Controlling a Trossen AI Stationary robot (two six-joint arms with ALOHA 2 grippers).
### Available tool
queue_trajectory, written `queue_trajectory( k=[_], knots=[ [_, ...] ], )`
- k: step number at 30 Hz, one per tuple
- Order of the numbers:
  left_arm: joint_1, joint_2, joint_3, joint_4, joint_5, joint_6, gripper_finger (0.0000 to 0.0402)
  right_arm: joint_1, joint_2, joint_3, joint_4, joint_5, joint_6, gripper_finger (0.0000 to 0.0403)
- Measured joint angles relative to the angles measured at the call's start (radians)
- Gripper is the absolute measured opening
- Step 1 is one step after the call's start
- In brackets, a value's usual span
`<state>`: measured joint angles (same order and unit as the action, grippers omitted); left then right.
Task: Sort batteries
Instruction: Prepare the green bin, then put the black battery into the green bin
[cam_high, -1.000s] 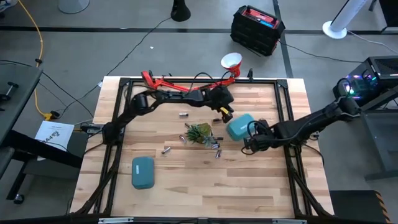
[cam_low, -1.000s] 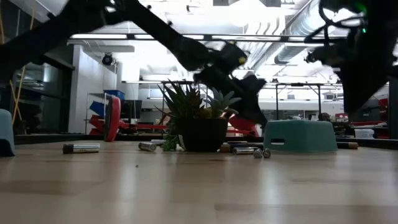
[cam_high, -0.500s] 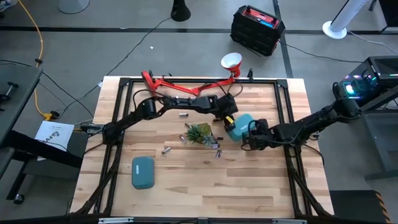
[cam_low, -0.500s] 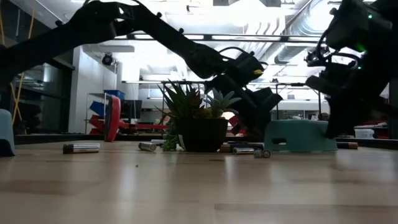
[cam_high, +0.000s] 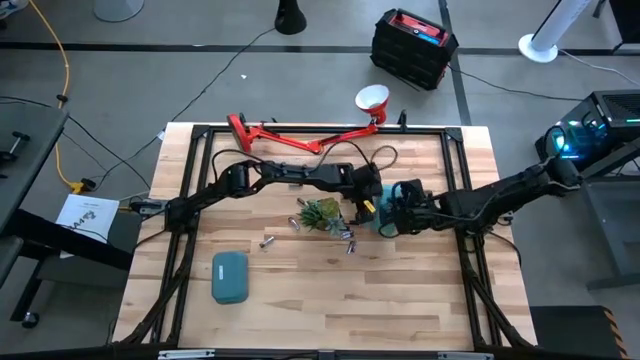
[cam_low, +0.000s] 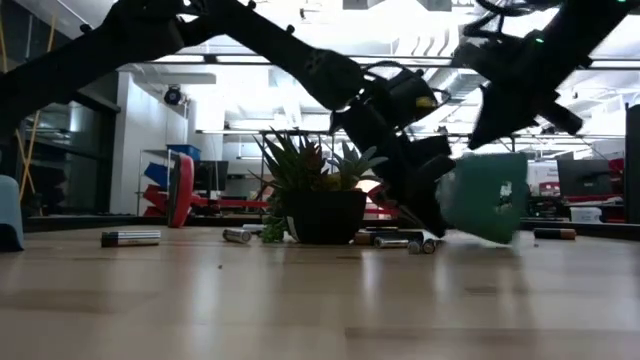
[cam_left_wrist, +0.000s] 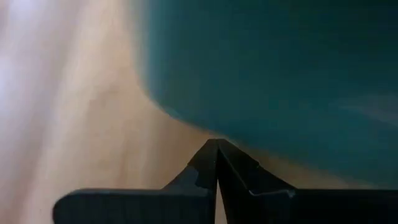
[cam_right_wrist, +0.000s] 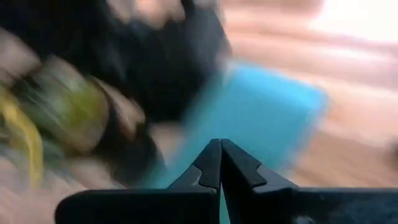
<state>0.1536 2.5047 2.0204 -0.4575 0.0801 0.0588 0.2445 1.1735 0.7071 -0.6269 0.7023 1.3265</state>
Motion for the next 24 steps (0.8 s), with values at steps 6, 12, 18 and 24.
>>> queue_trajectory(
  k=[6, 12, 18, 24],
  knots=[
    [-0.024, -0.045, 0.0, -0.114, -0.143, 0.225, 0.0, -0.053, -0.008, 0.066, 0.04, 0.048, -0.18, 0.0],
    [-0.008, -0.099, -0.001, -0.232, -0.264, 0.277, 0.0, -0.062, -0.04, 0.162, -0.052, 0.02, -0.313, 0.0],
    [0.082, -0.222, -0.001, -0.334, -0.248, 0.2, 0.0, -0.092, -0.065, 0.193, -0.377, -0.035, -0.087, 0.0],
    [0.167, -0.402, -0.003, -0.383, 0.05, 0.13, 0.0, -0.206, -0.07, 0.117, -0.467, -0.257, -0.139, 0.0]
  ],
)
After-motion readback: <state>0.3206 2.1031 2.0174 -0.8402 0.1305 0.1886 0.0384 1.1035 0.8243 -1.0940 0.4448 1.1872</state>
